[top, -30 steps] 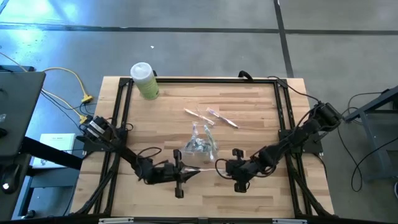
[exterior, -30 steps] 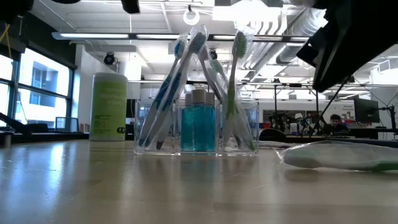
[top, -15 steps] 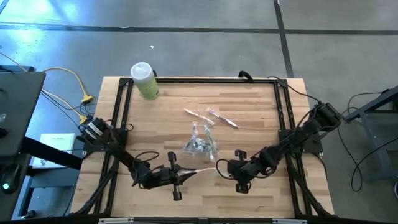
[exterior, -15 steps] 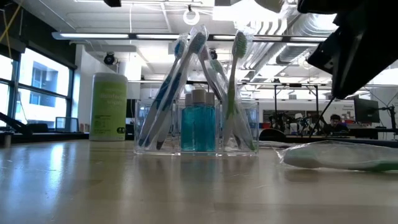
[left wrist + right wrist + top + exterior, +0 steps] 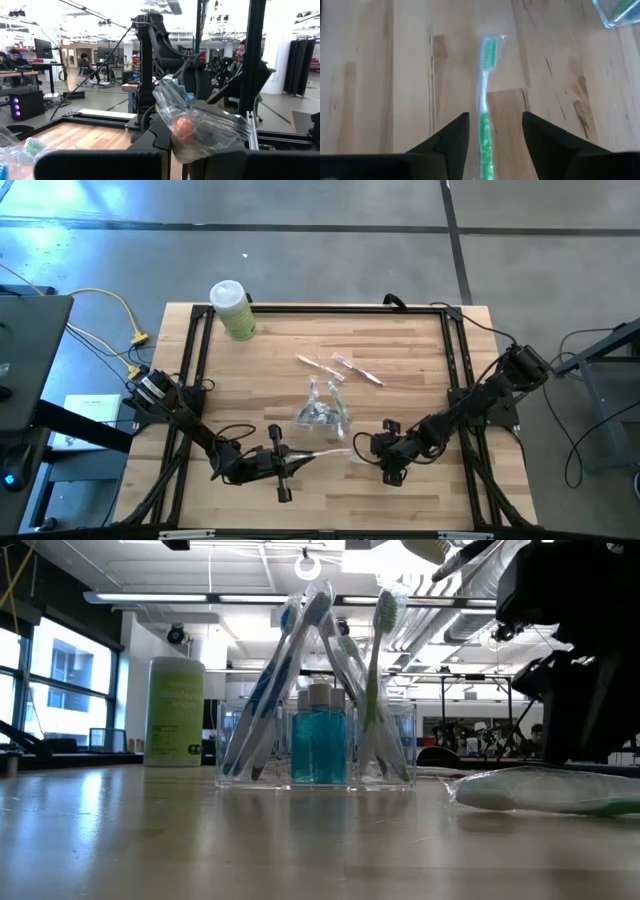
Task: Pick & Place toothbrushing station
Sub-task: Put the orange toothbrush into the transparent organizer
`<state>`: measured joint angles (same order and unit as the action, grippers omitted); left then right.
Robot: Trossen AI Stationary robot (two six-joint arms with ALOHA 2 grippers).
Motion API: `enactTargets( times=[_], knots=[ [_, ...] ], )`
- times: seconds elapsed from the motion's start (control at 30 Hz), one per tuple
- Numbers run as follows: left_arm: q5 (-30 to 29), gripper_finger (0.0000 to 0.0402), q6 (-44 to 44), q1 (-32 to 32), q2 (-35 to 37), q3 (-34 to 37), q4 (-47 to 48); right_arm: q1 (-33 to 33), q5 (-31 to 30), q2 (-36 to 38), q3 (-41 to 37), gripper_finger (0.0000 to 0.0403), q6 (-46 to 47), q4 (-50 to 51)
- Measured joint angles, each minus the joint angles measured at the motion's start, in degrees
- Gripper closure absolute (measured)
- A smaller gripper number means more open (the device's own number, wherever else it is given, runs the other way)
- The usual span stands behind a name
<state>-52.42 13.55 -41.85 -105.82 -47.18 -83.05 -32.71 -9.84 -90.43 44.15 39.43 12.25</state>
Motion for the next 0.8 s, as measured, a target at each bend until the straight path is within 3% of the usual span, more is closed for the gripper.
enactTargets(
  times=[0.3, 0.57, 0.73, 0.8],
  knots=[
    [-1.44, 0.0385, 0.63, -1.84, 0.19, 0.00, -0.09, 0.62, 2.31, 0.00, -0.60, 0.0231, -0.01, -0.63],
    [-15.23, 0.0385, 6.36, -9.58, 5.30, 0.04, 0.70, 0.62, 2.34, 0.00, -0.60, 0.0231, 0.44, -0.66],
    [-32.86, 0.0385, 10.89, -14.09, 9.70, 0.04, 0.66, 0.62, 2.34, 0.00, -0.60, 0.0231, 1.21, -0.70],
    [-36.00, 0.0385, 10.63, -15.26, 11.19, 0.04, 0.59, 0.62, 2.34, 0.00, -0.60, 0.0231, 1.30, -0.81]
  ],
)
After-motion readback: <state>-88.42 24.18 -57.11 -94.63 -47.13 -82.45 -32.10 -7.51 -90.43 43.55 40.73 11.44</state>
